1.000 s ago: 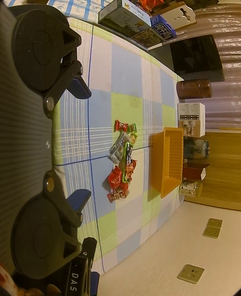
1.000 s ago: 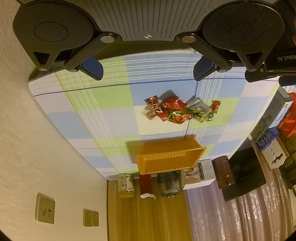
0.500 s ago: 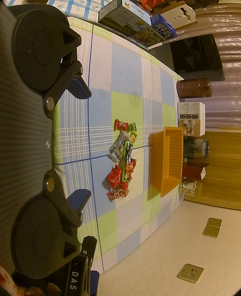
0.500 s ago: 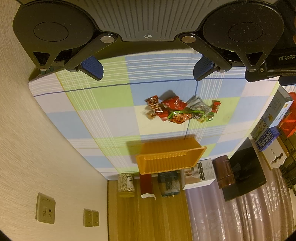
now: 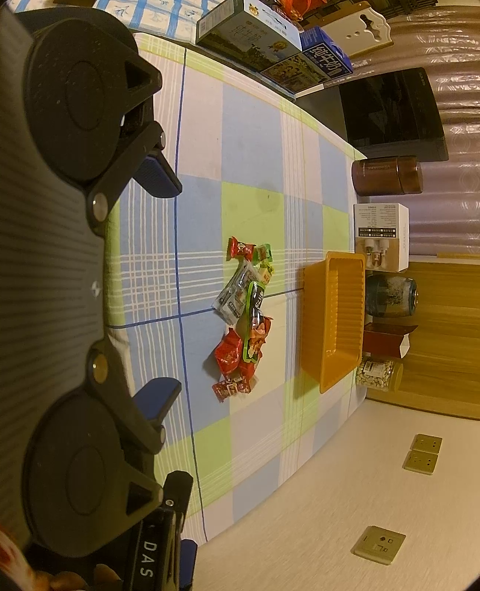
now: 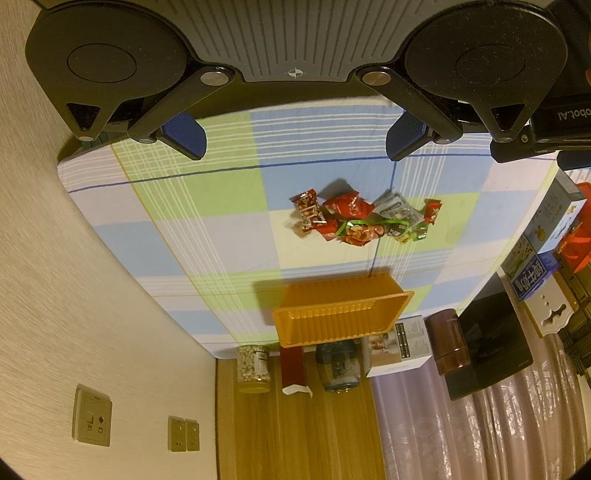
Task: Organize snacks
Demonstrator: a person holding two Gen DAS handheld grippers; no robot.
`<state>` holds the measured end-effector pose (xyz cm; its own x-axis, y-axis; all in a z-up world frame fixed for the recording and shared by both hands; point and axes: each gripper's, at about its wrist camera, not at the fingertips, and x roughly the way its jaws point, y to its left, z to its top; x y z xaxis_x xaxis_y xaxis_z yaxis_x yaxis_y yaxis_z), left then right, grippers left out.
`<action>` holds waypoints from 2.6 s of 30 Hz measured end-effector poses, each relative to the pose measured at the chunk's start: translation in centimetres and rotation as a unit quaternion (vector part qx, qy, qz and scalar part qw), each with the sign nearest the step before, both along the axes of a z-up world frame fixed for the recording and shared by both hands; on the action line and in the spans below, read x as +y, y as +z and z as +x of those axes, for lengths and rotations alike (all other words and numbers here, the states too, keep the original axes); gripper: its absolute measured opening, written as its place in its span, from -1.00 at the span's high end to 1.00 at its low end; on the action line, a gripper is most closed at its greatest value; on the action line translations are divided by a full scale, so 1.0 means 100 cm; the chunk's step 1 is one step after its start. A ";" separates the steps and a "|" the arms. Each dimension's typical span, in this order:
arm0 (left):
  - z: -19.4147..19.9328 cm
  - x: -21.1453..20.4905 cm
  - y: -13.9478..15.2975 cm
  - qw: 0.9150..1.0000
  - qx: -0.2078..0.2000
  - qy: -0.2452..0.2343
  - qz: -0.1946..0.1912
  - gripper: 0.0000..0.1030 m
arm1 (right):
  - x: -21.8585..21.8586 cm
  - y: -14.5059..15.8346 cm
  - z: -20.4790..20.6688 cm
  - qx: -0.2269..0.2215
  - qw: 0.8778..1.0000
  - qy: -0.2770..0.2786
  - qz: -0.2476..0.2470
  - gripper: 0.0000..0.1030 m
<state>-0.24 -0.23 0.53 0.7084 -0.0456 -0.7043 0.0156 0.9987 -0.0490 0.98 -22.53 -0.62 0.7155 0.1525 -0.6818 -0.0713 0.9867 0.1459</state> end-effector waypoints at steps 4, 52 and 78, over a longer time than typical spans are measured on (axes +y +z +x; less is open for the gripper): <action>0.000 0.000 0.000 1.000 0.000 0.000 0.000 -0.99 | 0.000 0.000 0.000 0.000 1.000 0.000 0.000 -0.99; 0.003 0.001 0.001 1.000 -0.003 -0.005 -0.010 -0.99 | -0.005 -0.001 0.001 -0.004 1.000 -0.004 0.004 -0.99; 0.096 0.051 -0.056 0.999 0.026 0.022 -0.030 -0.99 | 0.004 -0.050 0.079 -0.024 1.000 0.017 0.000 -0.80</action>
<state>9.32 4.87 -5.03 0.6737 -0.0588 -0.7367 -0.0328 0.9935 -0.1093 8.91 -22.10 -5.65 0.7414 0.1780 -0.6470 -0.1124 0.9835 0.1418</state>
